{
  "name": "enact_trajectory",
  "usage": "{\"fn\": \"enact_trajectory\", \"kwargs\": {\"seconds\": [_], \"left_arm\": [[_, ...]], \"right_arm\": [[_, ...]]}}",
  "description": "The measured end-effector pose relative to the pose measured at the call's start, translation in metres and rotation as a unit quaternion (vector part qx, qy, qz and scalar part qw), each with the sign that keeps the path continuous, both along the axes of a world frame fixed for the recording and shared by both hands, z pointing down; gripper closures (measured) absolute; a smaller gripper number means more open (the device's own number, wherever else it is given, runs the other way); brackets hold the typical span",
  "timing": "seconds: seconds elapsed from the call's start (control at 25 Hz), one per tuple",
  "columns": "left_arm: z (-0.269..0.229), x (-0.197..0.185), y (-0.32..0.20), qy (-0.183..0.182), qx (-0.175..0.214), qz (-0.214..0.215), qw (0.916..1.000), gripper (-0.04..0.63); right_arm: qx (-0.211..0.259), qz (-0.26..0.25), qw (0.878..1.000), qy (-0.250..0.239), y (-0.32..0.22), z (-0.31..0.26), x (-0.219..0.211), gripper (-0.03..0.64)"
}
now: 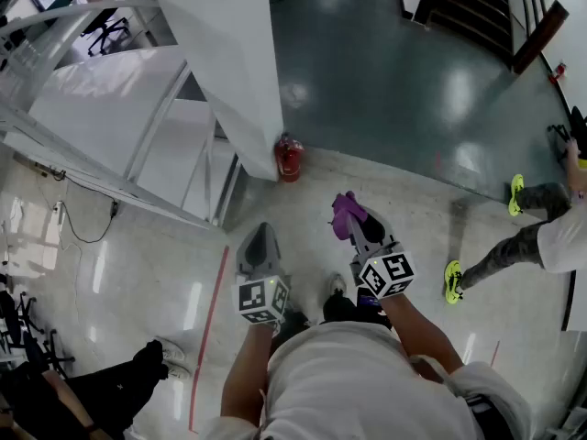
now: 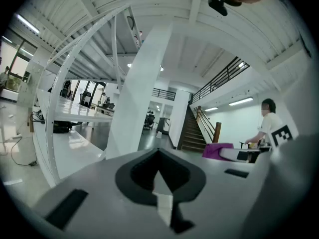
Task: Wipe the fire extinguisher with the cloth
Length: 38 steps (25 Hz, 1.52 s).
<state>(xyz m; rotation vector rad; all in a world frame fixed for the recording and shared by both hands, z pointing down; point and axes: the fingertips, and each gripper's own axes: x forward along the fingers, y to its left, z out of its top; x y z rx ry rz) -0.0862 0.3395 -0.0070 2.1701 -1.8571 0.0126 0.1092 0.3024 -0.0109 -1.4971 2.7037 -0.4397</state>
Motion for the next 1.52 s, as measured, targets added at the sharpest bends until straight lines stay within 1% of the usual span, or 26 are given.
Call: {"fn": "enact_trajectory", "kwargs": {"seconds": [0.48,0.72,0.96,1.08,1.2,1.4,1.52], "left_arm": [[-0.004,0.018,-0.007,-0.004,0.014,0.001,0.9999,0.591],[-0.004,0.029,-0.020,-0.002,0.018,-0.012,0.9998,0.591],[0.007,0.041,-0.043,-0.026,0.016,-0.018,0.9994,0.591],[0.009,0.036,-0.063,-0.028,0.013,-0.021,0.9993,0.591],[0.011,0.029,-0.092,-0.029,0.010,-0.014,0.9994,0.591],[0.030,-0.002,-0.157,-0.025,0.006,0.011,0.9996,0.592],[0.034,-0.023,-0.200,-0.028,0.010,0.035,0.9989,0.591]], "right_arm": [[0.002,-0.005,1.000,-0.003,-0.008,0.003,0.017,0.557],[0.005,-0.018,1.000,0.000,-0.022,0.008,0.024,0.558],[0.003,-0.029,1.000,-0.006,-0.045,0.022,0.034,0.558],[-0.002,-0.035,0.999,-0.011,-0.062,0.025,0.028,0.558],[-0.013,-0.033,0.999,-0.012,-0.086,0.030,0.022,0.558],[-0.016,-0.018,1.000,-0.003,-0.140,0.047,0.001,0.558],[-0.015,0.003,1.000,-0.001,-0.172,0.052,-0.010,0.558]]}}
